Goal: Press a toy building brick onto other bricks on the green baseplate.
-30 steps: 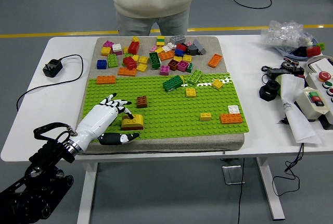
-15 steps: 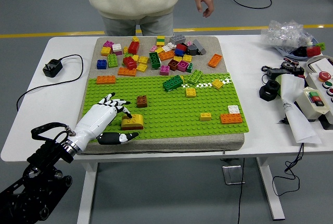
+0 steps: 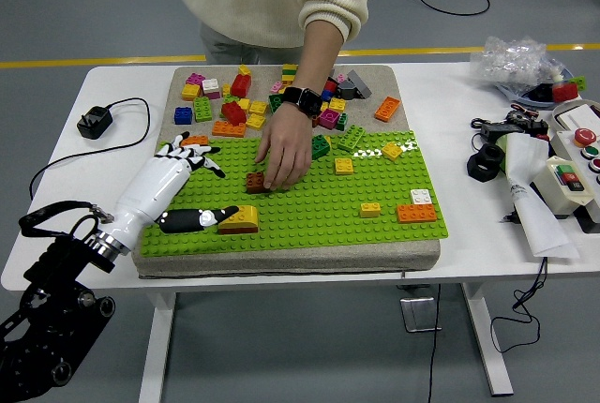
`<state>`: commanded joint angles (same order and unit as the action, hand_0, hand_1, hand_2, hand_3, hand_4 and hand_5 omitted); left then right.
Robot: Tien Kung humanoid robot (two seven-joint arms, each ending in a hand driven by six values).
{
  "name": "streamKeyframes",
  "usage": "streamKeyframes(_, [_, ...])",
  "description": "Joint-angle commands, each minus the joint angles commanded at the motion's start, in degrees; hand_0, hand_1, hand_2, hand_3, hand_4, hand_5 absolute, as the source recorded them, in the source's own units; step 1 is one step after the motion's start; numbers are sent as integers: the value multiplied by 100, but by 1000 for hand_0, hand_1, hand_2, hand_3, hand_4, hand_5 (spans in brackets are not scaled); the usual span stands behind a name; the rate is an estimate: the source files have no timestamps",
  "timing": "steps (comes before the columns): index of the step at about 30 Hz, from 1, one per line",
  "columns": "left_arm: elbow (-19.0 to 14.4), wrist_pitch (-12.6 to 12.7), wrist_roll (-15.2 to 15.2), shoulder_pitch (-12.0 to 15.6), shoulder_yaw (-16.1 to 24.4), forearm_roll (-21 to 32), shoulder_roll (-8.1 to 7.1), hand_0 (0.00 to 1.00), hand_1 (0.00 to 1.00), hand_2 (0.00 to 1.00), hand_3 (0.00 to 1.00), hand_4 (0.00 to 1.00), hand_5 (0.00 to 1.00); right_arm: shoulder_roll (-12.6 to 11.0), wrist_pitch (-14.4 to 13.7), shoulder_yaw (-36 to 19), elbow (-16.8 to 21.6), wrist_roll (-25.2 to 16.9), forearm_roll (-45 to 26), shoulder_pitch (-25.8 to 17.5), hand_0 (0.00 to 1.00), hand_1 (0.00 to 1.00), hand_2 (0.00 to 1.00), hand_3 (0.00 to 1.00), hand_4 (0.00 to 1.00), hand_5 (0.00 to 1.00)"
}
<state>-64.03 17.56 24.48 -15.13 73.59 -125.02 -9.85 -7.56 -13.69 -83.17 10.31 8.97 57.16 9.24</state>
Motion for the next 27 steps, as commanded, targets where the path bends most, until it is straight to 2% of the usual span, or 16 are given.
streamKeyframes(2, [-36, -84, 0, -64, 191, 150, -89, 998, 841, 817, 575, 895, 652, -9, 12, -2, 0, -3, -3, 6, 802, 731, 755, 741, 998, 665])
streamKeyframes(3, [-40, -99, 0, -76, 222, 172, -104, 948, 795, 778, 593, 901, 624, -10, 13, -3, 0, -4, -4, 6, 802, 732, 756, 741, 998, 666])
streamKeyframes(8, [24, -350, -44, -270, 536, 621, -230, 948, 795, 778, 593, 901, 624, -20, 44, -11, 0, -16, -14, 19, 802, 732, 756, 741, 998, 666])
streamKeyframes(9, [32, -375, -51, -288, 561, 657, -238, 854, 741, 704, 596, 874, 438, -21, 47, -12, 0, -17, -15, 20, 802, 731, 755, 740, 998, 665])
streamKeyframes(14, [107, -892, -255, -570, 763, 554, -344, 854, 741, 704, 596, 874, 438, -38, 84, -32, 0, -11, -14, 39, 802, 731, 755, 740, 998, 665])
streamKeyframes(15, [122, -1010, -287, -615, 785, 510, -359, 812, 720, 614, 625, 741, 220, -41, 89, -36, 0, -7, -12, 41, 802, 731, 755, 740, 998, 665])
streamKeyframes(18, [171, -1338, -368, -752, 824, 320, -402, 812, 720, 614, 625, 741, 220, -47, 94, -38, 0, -4, -16, 53, 802, 731, 755, 740, 998, 665])
streamKeyframes(20, [195, -1472, -385, -802, 816, 229, -413, 812, 720, 614, 625, 741, 220, -49, 92, -35, 0, -5, -25, 60, 802, 731, 755, 740, 998, 665])
streamKeyframes(21, [215, -1553, -392, -832, 807, 171, -417, 803, 723, 598, 672, 676, 49, -50, 90, -33, 0, -6, -29, 64, 803, 731, 754, 739, 998, 665])
streamKeyframes(26, [378, -1950, -420, -1012, 668, -164, -413, 803, 723, 598, 672, 676, 49, -44, 81, -20, 0, -15, -43, 76, 803, 731, 754, 739, 998, 665])
streamKeyframes(27, [423, -2016, -426, -1054, 631, -226, -403, 799, 735, 623, 746, 694, 10, -42, 76, -13, 0, -19, -48, 83, 802, 731, 754, 738, 998, 665])
